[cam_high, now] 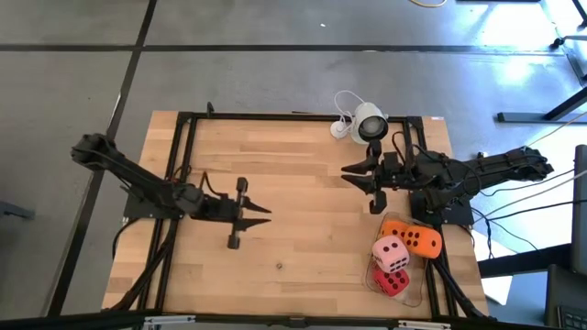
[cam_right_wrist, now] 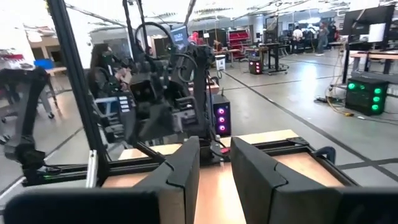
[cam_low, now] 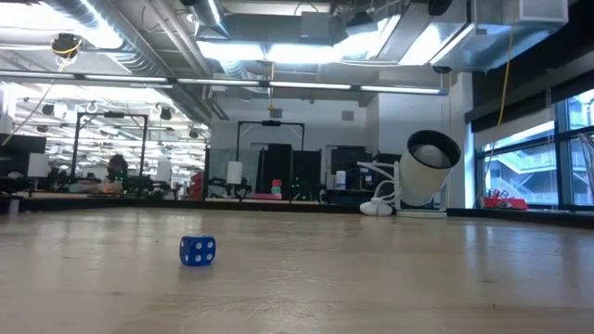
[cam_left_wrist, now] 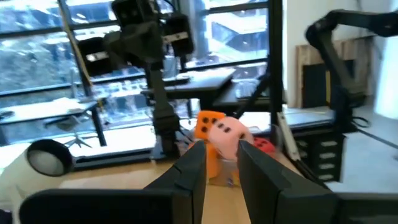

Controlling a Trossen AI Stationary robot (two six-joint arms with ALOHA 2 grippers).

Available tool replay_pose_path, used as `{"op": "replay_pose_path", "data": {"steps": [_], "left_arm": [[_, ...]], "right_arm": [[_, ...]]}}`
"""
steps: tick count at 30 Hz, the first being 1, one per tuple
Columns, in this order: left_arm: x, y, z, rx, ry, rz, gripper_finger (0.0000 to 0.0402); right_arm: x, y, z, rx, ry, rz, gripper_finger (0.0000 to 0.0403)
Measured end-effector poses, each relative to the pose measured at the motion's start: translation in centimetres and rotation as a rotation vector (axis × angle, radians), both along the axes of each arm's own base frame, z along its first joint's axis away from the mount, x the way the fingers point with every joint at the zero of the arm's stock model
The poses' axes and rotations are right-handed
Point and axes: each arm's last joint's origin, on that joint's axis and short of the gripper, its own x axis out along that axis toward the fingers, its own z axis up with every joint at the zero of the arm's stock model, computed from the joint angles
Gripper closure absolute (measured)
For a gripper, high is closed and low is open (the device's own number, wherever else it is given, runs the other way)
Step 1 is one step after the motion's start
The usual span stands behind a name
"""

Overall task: Pick & Place Dice
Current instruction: Put the small blue die into the transparent container

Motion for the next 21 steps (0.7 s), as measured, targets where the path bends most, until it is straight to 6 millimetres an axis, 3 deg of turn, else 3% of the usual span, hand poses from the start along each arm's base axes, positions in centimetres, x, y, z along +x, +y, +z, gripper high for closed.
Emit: {"op": "replay_pose_path", "data": {"steps": [6, 16, 21], "left_arm": [[-1.1, -0.6, -0.6, 0.006, 0.065, -0.046, 0.0315], [-1.6, -1.8, -1.9, -0.114, 0.195, -0.083, 0.0315], [-1.1, -2.9, -3.3, -0.090, 0.263, -0.092, 0.0315]], "right_arm": [[1.1, 0.2, -1.0, -0.030, 0.053, -0.008, 0.0309], [2.8, 0.5, -2.7, -0.080, 0.137, -0.007, 0.0309], [2.8, 0.5, -2.7, -0.093, 0.139, -0.033, 0.0309]]}}
